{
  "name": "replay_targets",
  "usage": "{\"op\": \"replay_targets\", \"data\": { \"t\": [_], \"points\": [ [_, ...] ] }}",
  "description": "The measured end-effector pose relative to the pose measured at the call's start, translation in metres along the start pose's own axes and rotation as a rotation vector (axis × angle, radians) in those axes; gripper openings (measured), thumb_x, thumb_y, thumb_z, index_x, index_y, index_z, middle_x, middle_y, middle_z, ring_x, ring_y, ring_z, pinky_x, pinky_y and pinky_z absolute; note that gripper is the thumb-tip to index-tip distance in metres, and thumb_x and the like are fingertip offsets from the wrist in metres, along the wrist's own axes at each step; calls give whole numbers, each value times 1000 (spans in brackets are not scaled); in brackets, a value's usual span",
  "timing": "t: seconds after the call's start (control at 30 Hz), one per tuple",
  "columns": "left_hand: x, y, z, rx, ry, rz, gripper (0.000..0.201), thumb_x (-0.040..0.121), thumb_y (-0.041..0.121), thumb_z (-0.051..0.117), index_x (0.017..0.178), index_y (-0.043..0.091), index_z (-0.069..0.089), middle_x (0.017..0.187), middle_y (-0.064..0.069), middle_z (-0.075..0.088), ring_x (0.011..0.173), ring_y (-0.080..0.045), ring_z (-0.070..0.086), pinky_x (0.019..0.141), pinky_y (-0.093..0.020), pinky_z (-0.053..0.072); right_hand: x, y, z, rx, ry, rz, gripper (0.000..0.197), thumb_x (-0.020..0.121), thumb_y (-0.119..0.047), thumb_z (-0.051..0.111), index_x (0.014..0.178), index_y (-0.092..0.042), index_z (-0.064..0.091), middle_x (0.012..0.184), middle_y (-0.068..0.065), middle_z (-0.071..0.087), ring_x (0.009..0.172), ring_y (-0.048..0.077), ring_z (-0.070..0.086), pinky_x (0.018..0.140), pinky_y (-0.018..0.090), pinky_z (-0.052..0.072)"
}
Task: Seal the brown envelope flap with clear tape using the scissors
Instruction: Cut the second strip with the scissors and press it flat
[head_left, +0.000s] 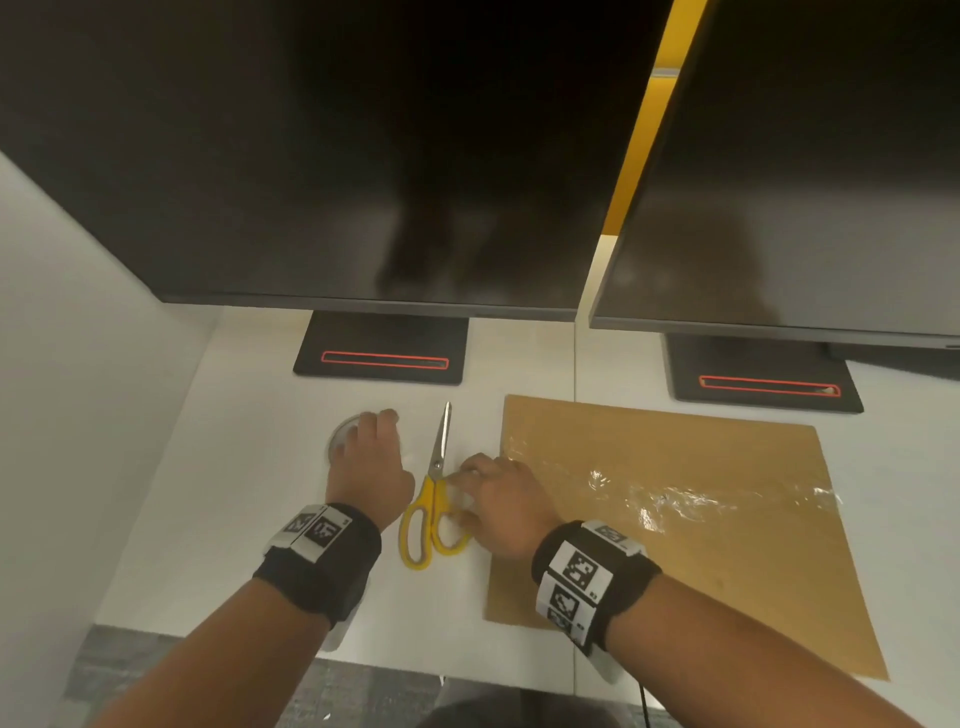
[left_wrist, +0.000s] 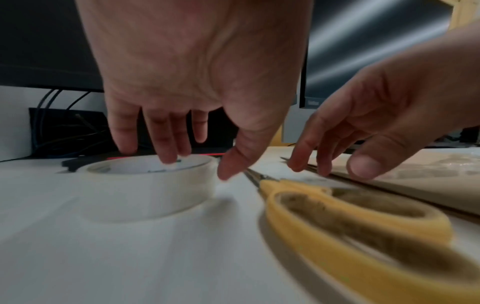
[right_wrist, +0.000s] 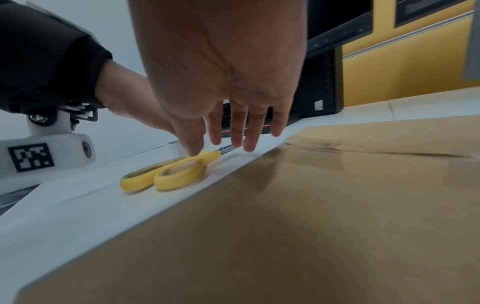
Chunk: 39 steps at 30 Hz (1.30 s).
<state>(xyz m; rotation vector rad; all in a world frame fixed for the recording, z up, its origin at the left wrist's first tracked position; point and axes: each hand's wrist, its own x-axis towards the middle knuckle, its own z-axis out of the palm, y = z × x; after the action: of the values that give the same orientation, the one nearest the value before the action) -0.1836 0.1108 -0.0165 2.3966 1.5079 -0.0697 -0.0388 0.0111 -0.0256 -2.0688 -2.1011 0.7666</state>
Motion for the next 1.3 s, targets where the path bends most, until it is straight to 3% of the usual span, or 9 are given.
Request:
{"op": "replay_targets", "data": {
  "t": [0.1, 0.2, 0.3, 0.47, 0.67, 0.97, 1.03, 1.17, 1.3],
  "points": [
    [-3, 32, 0, 66, 46, 186, 64, 83, 13, 57, 143, 8, 35, 150, -17, 33, 136, -35, 34, 109, -50, 30, -19, 24, -8, 30, 140, 66, 43, 93, -22, 45, 136, -17, 46, 144, 9, 41, 130, 31, 40, 111, 39, 25],
    [-15, 72, 18, 157, -156, 379, 59, 99, 20, 31, 152, 14, 7, 161, -4, -3, 148, -20, -1, 119, -46, 3, -39, 51, -17, 39, 112, 120, 52, 96, -16, 38, 146, -15, 27, 155, 8, 24, 142, 28, 22, 116, 36, 16],
    [-27, 99, 43, 237, -357, 410, 58, 102, 24, 21, 152, 12, -7, 160, -3, -14, 147, -16, -12, 118, -44, -6, -52, 67, -21, 25, -33, 159, 59, 97, -14, 32, 150, -17, 7, 160, 0, 2, 147, 19, 2, 118, 33, 6],
    [-32, 112, 57, 301, -435, 302, 60, 103, 28, 18, 149, 11, -15, 157, -6, -25, 146, -19, -19, 119, -50, -1, -52, 78, -4, -40, -184, 147, 63, 97, -16, 29, 149, -16, -5, 158, 2, -12, 146, 21, -10, 117, 35, -3],
    [-33, 124, 54, 350, -506, 225, 60, 103, 27, 18, 149, 10, -16, 156, -6, -28, 145, -21, -22, 117, -55, 3, -52, 92, 0, -50, -208, 124, 59, 101, -27, 25, 149, -20, -9, 157, -2, -16, 145, 17, -13, 117, 34, -4],
    [-29, 145, 48, 267, -564, 68, 75, 93, 11, 37, 151, 12, -10, 156, -1, -29, 146, -22, -19, 114, -62, 8, -75, 110, 0, -71, -217, 99, 59, 101, -27, 25, 149, -22, -9, 158, -5, -16, 146, 14, -11, 117, 35, -2],
    [-27, 150, 47, 274, -573, 45, 73, 93, 19, 37, 151, 11, -7, 157, -1, -27, 146, -23, -17, 113, -63, 9, -83, 114, -1, -85, -219, 104, 59, 101, -27, 25, 149, -22, -10, 157, -5, -18, 145, 14, -12, 117, 35, -3],
    [-29, 158, 51, 273, -484, 41, 78, 93, 61, 28, 150, 12, 9, 160, -4, -12, 147, -27, -9, 111, -63, 15, -101, 124, 0, -84, -209, 109, 59, 102, -30, 23, 148, -22, -11, 156, -5, -20, 145, 13, -14, 116, 32, -6],
    [-27, 163, 54, 319, -441, 27, 85, 88, 70, 31, 148, 12, 14, 159, -8, -6, 146, -32, -4, 111, -63, 17, -118, 135, 2, -76, -171, 123, 60, 101, -36, 24, 148, -24, -11, 147, -10, -27, 145, 11, -13, 116, 32, -6]
  ]
}}
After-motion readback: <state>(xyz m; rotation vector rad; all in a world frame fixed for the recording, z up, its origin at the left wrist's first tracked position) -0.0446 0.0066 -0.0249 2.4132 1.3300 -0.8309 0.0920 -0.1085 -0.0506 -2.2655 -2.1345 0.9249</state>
